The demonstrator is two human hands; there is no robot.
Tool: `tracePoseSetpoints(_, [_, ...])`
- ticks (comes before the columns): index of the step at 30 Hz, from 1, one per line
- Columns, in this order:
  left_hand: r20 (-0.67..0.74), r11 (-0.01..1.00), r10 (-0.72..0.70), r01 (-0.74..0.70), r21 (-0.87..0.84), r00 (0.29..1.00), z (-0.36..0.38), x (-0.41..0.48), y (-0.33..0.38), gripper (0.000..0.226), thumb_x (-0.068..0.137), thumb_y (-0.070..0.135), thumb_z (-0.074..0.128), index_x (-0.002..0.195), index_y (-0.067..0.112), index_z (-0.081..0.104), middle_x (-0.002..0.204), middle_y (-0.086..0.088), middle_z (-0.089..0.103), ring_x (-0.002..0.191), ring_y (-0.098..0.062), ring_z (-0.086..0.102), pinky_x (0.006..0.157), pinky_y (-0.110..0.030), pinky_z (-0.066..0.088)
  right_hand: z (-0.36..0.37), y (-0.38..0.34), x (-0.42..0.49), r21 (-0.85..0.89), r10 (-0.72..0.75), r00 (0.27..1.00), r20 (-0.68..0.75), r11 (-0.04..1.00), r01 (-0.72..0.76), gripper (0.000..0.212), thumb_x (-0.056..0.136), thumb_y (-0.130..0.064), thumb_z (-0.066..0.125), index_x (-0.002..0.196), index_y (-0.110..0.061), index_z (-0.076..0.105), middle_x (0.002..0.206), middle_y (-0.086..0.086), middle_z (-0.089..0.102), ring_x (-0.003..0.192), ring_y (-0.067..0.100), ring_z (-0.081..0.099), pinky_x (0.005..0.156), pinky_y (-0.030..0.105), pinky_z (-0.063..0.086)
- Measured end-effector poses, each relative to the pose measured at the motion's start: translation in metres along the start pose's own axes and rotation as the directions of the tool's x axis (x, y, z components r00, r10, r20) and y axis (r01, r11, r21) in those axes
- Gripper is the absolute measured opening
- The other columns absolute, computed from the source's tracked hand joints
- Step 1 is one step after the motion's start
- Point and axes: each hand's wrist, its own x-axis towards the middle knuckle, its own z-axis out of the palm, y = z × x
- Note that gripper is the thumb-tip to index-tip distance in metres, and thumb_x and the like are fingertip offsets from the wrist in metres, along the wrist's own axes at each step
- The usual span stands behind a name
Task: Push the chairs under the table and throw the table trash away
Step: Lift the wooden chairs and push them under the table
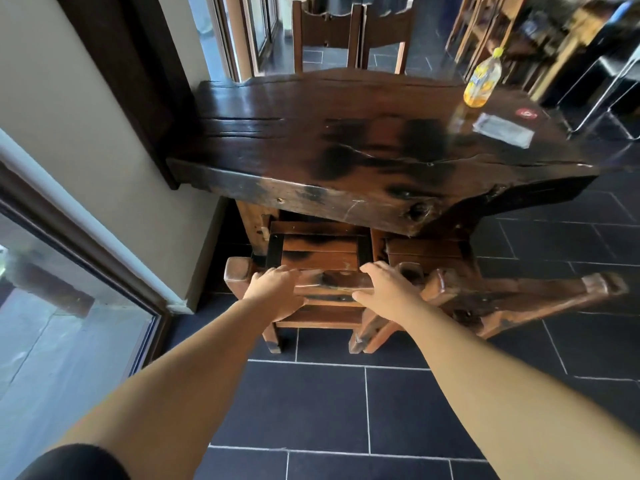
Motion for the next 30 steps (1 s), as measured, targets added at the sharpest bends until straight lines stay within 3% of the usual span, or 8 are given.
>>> tracePoseSetpoints(6, [-0.087,0.999,0.036,-0.036,0.002,0.996,-0.061,-0.057,0.033,0.048,0.086,0.042,0.063,0.128,0.023,0.051,0.127,-0.001,0.057,0.117,-0.026,0.056,0.097,-0.046,0.045,-0.055,-0.023,-0.063,-0.029,0.033,0.999,-0.025,0.999,-0.034,0.061,0.091,-0.045,0.063,0.144,-0.023,0.043,0.146,0.002,0.047,0.131,0.027,0.048,0.1,0.042,0.049])
tracePoseSetpoints(9, [-0.123,0.989,0.058,-0.074,-0.127,0.991,-0.094,-0.083,0.043,0.062,0.086,0.042,0.066,0.142,0.021,0.046,0.138,-0.003,0.053,0.121,-0.025,0.055,0.097,-0.04,0.049,-0.069,-0.038,-0.095,-0.012,0.045,0.998,-0.035,0.999,-0.046,0.063,0.092,-0.044,0.061,0.147,-0.023,0.041,0.148,0.002,0.046,0.133,0.028,0.046,0.102,0.043,0.047])
tracePoseSetpoints(13, [-0.22,0.984,0.095,-0.124,-0.125,0.971,-0.119,-0.117,0.05,0.065,0.085,0.039,0.069,0.143,0.018,0.047,0.137,-0.004,0.055,0.119,-0.024,0.058,0.096,-0.037,0.052,-0.081,-0.054,-0.13,-0.024,0.045,0.996,-0.073,0.999,-0.047,0.062,0.092,-0.043,0.061,0.147,-0.023,0.041,0.148,0.002,0.046,0.133,0.026,0.045,0.102,0.041,0.043])
tracePoseSetpoints(17, [-0.23,0.985,0.12,-0.144,-0.094,0.966,-0.119,-0.143,0.054,0.064,0.084,0.041,0.069,0.14,0.02,0.049,0.134,-0.002,0.056,0.115,-0.023,0.06,0.093,-0.041,0.054,-0.091,-0.064,-0.158,-0.094,0.04,0.995,-0.096,0.994,-0.049,0.061,0.091,-0.046,0.059,0.145,-0.025,0.041,0.144,0.0,0.047,0.131,0.025,0.047,0.102,0.042,0.039])
tracePoseSetpoints(21, [-0.244,0.985,0.134,-0.156,-0.076,0.961,-0.117,-0.165,0.057,0.066,0.082,0.045,0.067,0.141,0.021,0.048,0.132,-0.001,0.056,0.114,-0.023,0.059,0.09,-0.04,0.054,-0.099,-0.067,-0.18,-0.108,0.043,0.992,-0.12,0.993,-0.056,0.062,0.089,-0.05,0.06,0.143,-0.027,0.042,0.141,0.0,0.049,0.129,0.028,0.049,0.105,0.052,0.043])
tracePoseSetpoints(27, [-0.204,0.984,0.179,-0.176,0.031,0.962,-0.1,-0.182,0.058,0.054,0.086,0.043,0.062,0.133,0.021,0.05,0.129,-0.001,0.057,0.116,-0.021,0.057,0.075,-0.028,0.043,-0.099,-0.06,-0.201,-0.195,0.011,0.993,-0.118,0.98,-0.034,0.047,0.09,-0.049,0.058,0.13,-0.026,0.049,0.134,0.001,0.052,0.122,0.027,0.052,0.099,0.047,0.045])
tracePoseSetpoints(30, [-0.188,0.985,0.169,-0.171,0.005,0.967,-0.096,-0.187,0.057,0.059,0.086,0.042,0.065,0.137,0.019,0.048,0.132,-0.003,0.056,0.118,-0.023,0.057,0.078,-0.029,0.044,-0.093,-0.057,-0.206,-0.204,-0.003,0.995,-0.1,0.979,-0.017,0.051,0.089,-0.049,0.061,0.132,-0.027,0.047,0.138,0.002,0.05,0.127,0.029,0.048,0.103,0.048,0.042])
